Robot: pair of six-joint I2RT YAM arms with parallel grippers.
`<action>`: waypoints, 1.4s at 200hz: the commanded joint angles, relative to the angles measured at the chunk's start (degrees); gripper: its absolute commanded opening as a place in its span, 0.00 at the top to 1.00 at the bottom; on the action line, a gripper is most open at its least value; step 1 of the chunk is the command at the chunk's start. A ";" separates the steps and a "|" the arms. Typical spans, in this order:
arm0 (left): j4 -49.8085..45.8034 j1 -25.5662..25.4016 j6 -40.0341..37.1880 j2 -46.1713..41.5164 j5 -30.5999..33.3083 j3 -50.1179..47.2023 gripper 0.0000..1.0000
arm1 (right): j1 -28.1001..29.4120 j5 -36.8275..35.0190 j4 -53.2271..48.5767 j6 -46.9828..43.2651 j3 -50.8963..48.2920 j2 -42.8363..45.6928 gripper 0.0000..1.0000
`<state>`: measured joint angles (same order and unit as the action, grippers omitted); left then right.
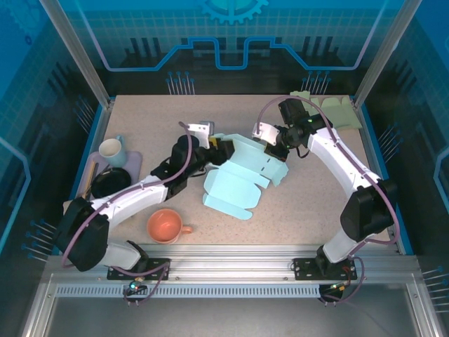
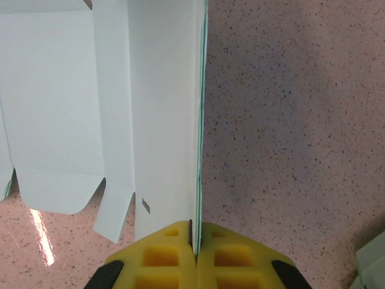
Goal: Fold the paper box
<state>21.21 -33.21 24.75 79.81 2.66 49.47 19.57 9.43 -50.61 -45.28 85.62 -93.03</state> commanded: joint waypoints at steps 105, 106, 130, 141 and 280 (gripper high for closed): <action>7.34 2.16 3.14 4.96 -12.15 2.22 0.42 | 0.72 1.65 -2.26 -0.78 1.23 -1.69 1.00; 7.35 2.13 3.12 4.94 -12.24 2.21 0.42 | 0.73 1.65 -2.24 -0.78 1.26 -1.70 1.00; 7.55 1.58 2.64 5.14 -13.62 2.07 0.46 | 0.72 1.73 -2.22 -0.78 1.43 -2.04 1.00; 7.46 1.07 2.23 5.56 -13.60 2.29 0.46 | 0.72 1.95 -2.21 -0.86 1.32 -2.15 1.00; 1.53 -1.64 -3.66 7.62 -9.61 4.20 0.47 | 0.91 2.44 -2.22 -1.17 1.40 -3.03 1.00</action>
<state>23.44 -34.89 24.60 89.03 -8.56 55.46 19.57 9.56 -51.44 -45.45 85.62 -95.92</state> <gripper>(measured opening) 0.532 0.043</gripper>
